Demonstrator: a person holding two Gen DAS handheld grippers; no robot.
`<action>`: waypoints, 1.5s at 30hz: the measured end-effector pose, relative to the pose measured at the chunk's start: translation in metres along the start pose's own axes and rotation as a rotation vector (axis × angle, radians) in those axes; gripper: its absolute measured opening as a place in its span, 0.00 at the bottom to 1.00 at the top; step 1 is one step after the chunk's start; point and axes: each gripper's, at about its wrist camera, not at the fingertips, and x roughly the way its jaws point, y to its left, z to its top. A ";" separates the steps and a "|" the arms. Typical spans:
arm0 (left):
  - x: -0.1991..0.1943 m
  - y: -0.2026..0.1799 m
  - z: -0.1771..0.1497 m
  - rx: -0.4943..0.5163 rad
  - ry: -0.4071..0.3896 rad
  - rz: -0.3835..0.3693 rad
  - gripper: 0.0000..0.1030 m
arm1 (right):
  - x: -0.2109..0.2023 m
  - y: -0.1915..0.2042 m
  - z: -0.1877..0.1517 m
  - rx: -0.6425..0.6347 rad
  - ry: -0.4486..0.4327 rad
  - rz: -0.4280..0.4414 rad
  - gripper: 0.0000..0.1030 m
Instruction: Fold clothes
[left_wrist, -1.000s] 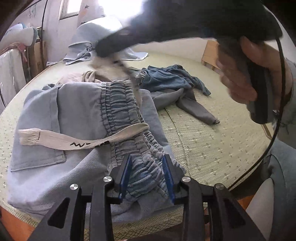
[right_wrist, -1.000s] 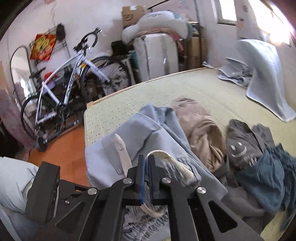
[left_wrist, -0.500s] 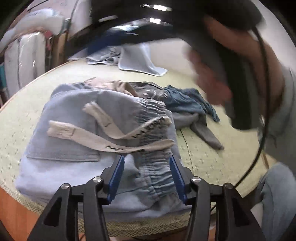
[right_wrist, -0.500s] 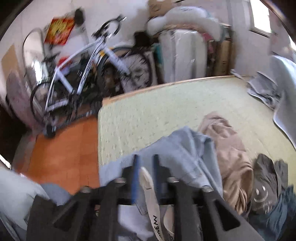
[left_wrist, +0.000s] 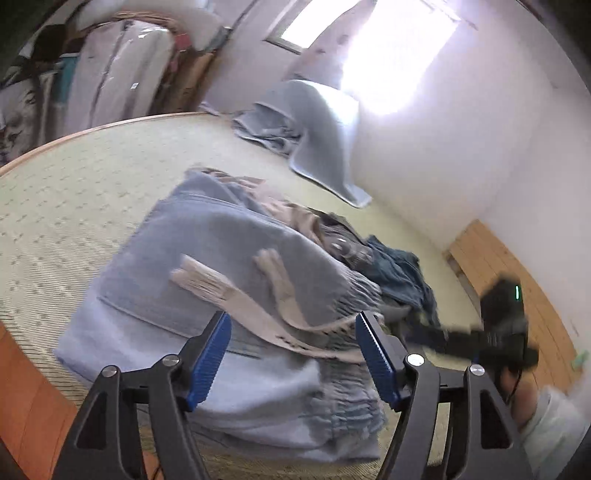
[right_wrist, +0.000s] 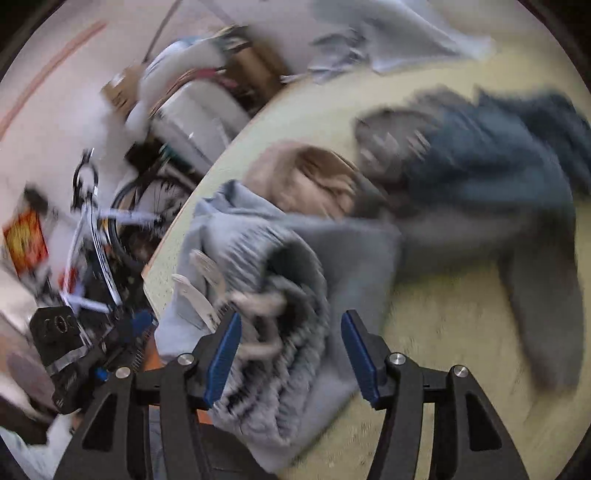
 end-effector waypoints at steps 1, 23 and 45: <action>-0.001 0.004 0.003 -0.012 -0.006 0.011 0.72 | 0.003 -0.008 -0.008 0.038 -0.007 0.014 0.59; 0.074 -0.039 -0.002 0.122 0.208 -0.181 0.71 | 0.076 -0.054 -0.022 0.049 0.094 0.238 0.92; 0.117 -0.008 -0.018 0.007 0.352 -0.104 0.10 | 0.101 -0.043 0.004 0.063 0.147 0.245 1.00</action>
